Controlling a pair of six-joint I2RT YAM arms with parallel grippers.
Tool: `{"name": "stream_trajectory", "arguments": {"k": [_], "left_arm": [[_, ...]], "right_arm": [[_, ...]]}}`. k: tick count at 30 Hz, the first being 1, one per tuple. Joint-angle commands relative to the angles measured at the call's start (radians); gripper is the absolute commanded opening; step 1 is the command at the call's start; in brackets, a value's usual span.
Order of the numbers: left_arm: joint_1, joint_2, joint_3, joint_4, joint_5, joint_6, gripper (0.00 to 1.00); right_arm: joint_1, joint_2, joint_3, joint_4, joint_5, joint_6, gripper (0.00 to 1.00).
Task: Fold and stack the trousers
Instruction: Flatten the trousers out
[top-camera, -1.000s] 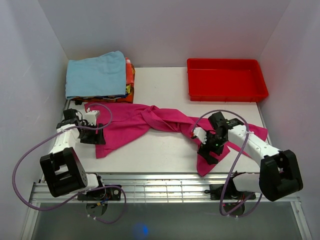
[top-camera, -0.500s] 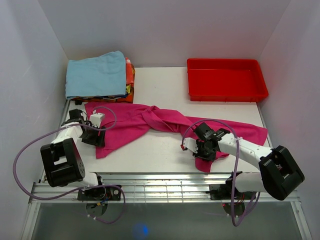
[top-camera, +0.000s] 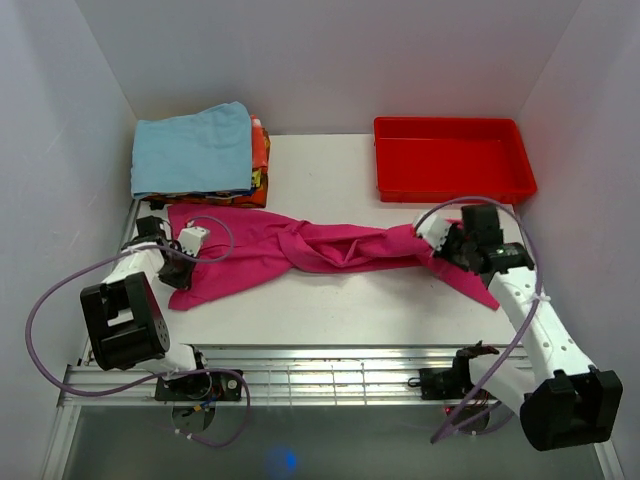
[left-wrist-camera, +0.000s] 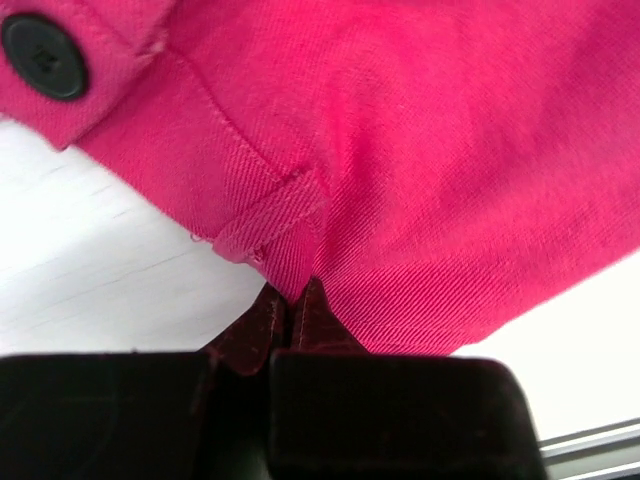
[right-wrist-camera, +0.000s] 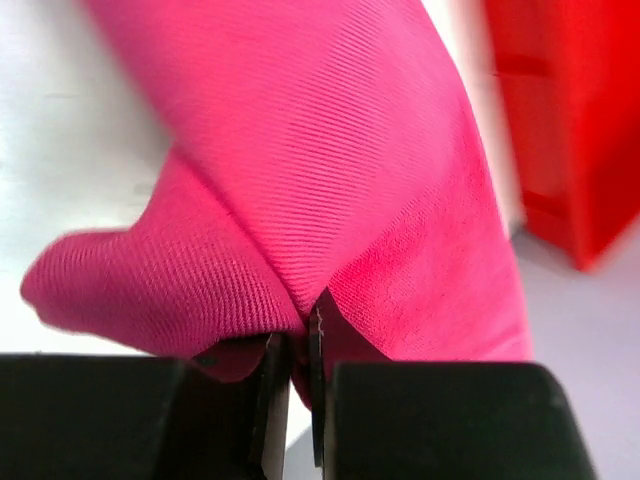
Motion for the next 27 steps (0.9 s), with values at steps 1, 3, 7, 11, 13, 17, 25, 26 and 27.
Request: {"name": "stream_trajectory", "arguments": {"k": [1, 3, 7, 11, 13, 17, 25, 26, 27], "left_arm": [[0.039, 0.016, 0.050, -0.012, -0.168, 0.134, 0.00], [0.045, 0.019, 0.077, -0.010, -0.183, 0.180, 0.00], [0.083, 0.034, 0.105, 0.025, -0.212, 0.246, 0.00], [0.120, 0.071, 0.133, 0.068, -0.215, 0.278, 0.00], [0.131, 0.085, 0.140, 0.079, -0.217, 0.286, 0.00], [0.132, 0.121, 0.169, 0.073, -0.198, 0.261, 0.00], [0.134, 0.115, 0.174, 0.013, -0.159, 0.243, 0.00], [0.132, 0.108, 0.173, -0.011, -0.130, 0.241, 0.00], [0.132, 0.091, 0.171, -0.024, -0.114, 0.237, 0.00]], "right_arm": [[-0.199, 0.026, 0.160, 0.015, -0.106, -0.169, 0.08], [-0.340, 0.109, 0.281, 0.008, -0.176, -0.186, 0.08], [-0.508, 0.308, 0.493, -0.061, -0.253, -0.183, 0.08], [-0.554, 0.440, 0.575, -0.055, -0.237, -0.204, 0.08], [-0.562, 0.483, 0.561, -0.026, -0.215, -0.207, 0.08], [-0.553, 0.594, 0.538, 0.064, -0.220, -0.152, 0.08], [-0.542, 0.773, 0.547, 0.187, -0.080, -0.089, 0.09], [-0.543, 0.767, 0.520, 0.187, -0.080, -0.101, 0.13], [-0.546, 0.752, 0.500, 0.187, -0.107, -0.126, 0.16]]}}
